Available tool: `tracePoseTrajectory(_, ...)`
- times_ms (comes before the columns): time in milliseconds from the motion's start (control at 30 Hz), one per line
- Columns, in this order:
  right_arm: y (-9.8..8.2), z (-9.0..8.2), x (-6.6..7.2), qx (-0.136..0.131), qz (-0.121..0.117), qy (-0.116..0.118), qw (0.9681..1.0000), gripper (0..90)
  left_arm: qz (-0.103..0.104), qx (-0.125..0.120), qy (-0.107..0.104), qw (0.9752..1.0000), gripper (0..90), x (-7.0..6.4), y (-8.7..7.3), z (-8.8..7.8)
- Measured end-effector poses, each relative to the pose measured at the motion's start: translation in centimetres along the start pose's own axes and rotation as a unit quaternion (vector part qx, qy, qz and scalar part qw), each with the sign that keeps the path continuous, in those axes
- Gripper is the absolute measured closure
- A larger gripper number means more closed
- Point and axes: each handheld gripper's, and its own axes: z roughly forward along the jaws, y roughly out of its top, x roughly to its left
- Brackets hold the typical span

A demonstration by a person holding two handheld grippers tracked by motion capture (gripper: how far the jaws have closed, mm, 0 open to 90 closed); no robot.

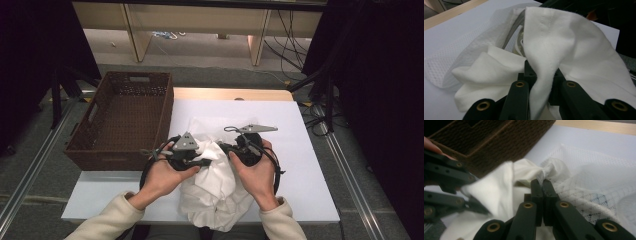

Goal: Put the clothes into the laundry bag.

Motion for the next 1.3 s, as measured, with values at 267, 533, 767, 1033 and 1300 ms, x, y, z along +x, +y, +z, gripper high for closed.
tracePoseTrajectory(267, 0.0, 0.1, 0.7, 0.003, -0.002, 0.026, 0.9997, 90.0, 0.024, 0.015, 0.028, 0.9992, 80.2, 0.8, -0.4, 5.5)
tracePoseTrajectory(533, -0.1, 0.2, -0.1, 0.010, 0.011, 0.011, 0.9998, 90.0, 0.037, 0.002, 0.029, 0.9989, 42.6, 1.7, -0.7, 3.3)
tracePoseTrajectory(767, 0.0, 0.0, -0.3, 0.006, 0.010, -0.001, 0.9999, 90.0, 0.039, -0.012, 0.029, 0.9987, 27.5, 2.1, -0.5, -1.7)
tracePoseTrajectory(1033, 0.0, -0.1, -0.2, 0.010, 0.010, -0.009, 0.9999, 90.0, 0.021, 0.019, 0.048, 0.9984, 25.9, 4.8, -1.1, -0.9)
tracePoseTrajectory(1300, 0.0, 0.0, -0.3, 0.016, 0.007, -0.004, 0.9998, 90.0, -0.001, 0.102, 0.035, 0.9942, 18.5, 7.2, -2.0, 4.9)
